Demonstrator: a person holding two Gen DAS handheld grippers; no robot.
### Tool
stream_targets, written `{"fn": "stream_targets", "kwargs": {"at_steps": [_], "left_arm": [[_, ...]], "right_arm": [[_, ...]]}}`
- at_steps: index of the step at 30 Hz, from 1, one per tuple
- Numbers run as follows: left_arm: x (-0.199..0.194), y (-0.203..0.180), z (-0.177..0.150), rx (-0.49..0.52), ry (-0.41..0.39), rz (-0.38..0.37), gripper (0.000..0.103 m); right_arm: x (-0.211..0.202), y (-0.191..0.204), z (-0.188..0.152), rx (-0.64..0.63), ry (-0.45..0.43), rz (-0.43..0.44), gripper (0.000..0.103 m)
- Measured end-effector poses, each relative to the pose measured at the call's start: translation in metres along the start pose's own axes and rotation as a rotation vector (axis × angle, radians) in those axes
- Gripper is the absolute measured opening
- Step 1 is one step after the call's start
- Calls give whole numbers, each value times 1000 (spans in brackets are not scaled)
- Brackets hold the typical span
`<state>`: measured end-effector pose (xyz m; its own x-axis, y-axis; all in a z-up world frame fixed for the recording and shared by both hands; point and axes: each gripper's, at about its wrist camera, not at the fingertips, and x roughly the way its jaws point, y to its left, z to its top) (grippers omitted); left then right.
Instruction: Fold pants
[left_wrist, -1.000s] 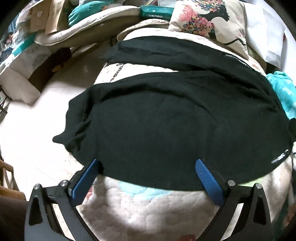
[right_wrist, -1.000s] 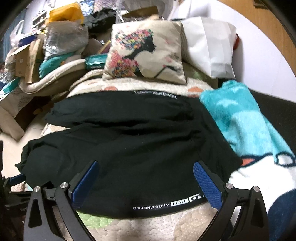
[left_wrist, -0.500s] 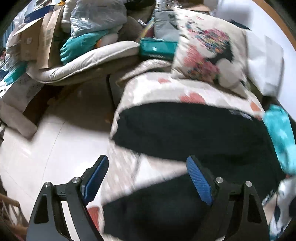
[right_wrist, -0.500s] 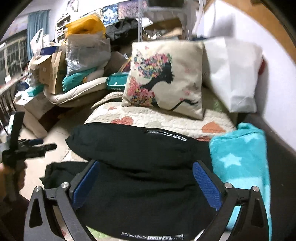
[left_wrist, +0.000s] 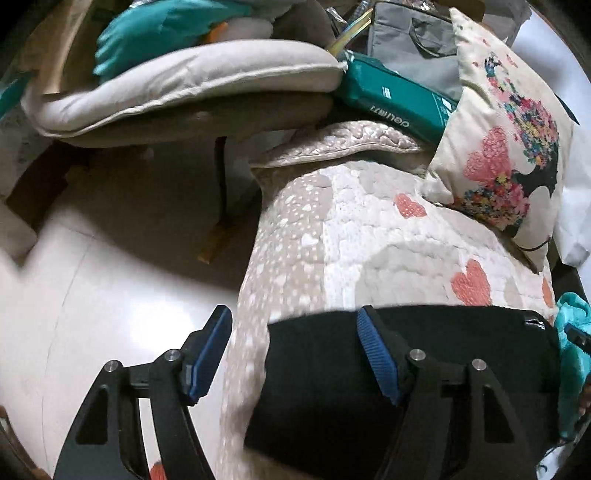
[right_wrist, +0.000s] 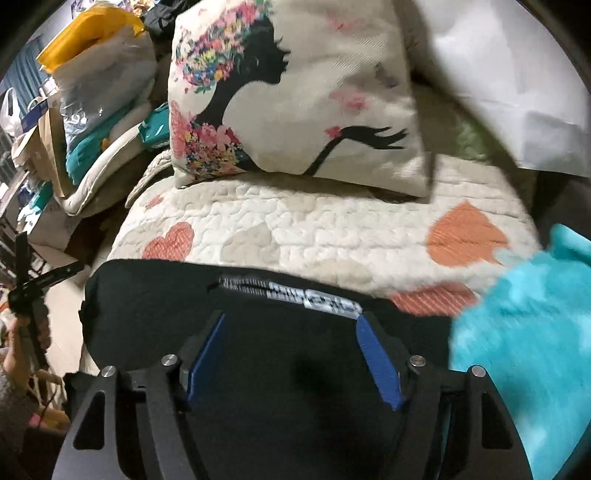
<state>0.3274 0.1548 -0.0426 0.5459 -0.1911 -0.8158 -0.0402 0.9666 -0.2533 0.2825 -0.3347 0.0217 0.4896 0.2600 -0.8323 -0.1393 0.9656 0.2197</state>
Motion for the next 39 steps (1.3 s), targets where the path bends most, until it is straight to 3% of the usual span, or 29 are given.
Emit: {"fn": "stream_targets", "kwargs": {"at_steps": [10,15,17,18,19,20,22,25,28,39], "left_arm": [[40,-8,2,131,47,-68,74],[47,-12,-3,162,35,-87,79],[50,-11,-3,154,54,-121,69],[49,-10,-3,147,70,-170,50],[47,-11,-2,152,70,-170,34],[44,-13,-2,171,68,-171,24],[41,-20,-3,211,61,-148,18],[37,-24,-4,222,54,-143,15],[27,-30,-4,240,29,-116,15],[-53,-49,-15,302,-110,-60,15]], "right_arm": [[64,17,29,-161,115,65,76],[84,26,31,-234,152,35,76],[90,30,29,-262,159,17,76],[91,32,28,-272,158,13,74],[91,34,27,-279,157,17,64],[91,36,26,-286,156,27,59],[89,37,23,-285,159,38,40],[84,33,23,-250,156,61,21],[76,34,21,-232,150,68,14],[13,58,3,-191,25,36,11]]}}
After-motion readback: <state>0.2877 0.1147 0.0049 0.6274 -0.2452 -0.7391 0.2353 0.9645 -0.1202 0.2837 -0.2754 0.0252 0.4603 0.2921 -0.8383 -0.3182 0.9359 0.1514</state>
